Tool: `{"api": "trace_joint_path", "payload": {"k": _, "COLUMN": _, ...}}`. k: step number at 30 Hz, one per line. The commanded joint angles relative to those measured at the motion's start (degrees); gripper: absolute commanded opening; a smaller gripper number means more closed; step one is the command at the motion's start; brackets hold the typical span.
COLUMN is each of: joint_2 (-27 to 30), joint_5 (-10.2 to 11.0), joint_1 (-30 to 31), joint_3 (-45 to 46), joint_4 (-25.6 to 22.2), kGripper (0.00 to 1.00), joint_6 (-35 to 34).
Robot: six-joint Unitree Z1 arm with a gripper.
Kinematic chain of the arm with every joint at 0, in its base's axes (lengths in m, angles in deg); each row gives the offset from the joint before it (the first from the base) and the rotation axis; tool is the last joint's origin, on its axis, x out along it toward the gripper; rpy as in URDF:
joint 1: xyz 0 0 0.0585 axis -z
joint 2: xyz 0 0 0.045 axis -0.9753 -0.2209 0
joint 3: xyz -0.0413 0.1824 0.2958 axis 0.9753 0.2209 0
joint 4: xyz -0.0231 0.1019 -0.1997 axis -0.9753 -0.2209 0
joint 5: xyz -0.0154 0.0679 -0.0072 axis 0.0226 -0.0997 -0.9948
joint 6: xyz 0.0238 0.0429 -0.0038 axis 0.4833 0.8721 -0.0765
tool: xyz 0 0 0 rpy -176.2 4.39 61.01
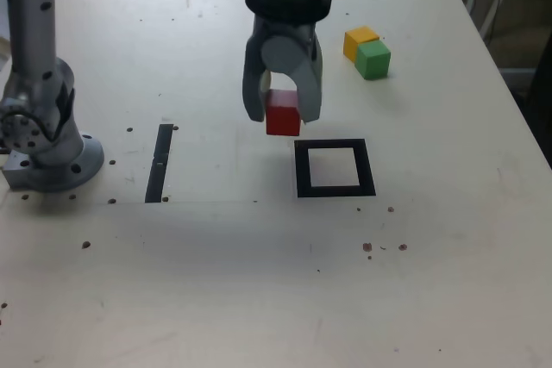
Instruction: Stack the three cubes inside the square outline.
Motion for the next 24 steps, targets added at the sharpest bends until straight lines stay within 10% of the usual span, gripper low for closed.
{"api": "trace_joint_path", "payload": {"k": 1, "joint_2": -1.3, "joint_5": -0.3, "joint_1": 0.2, "joint_3": -1.1, "joint_4": -0.3, "kGripper": 0.39, "joint_6": -7.0}}
{"api": "trace_joint_path", "payload": {"k": 24, "joint_2": -7.9, "joint_5": 1.8, "joint_1": 4.4, "joint_3": -3.5, "joint_4": 3.7, "kGripper": 0.39, "joint_6": -17.0}}
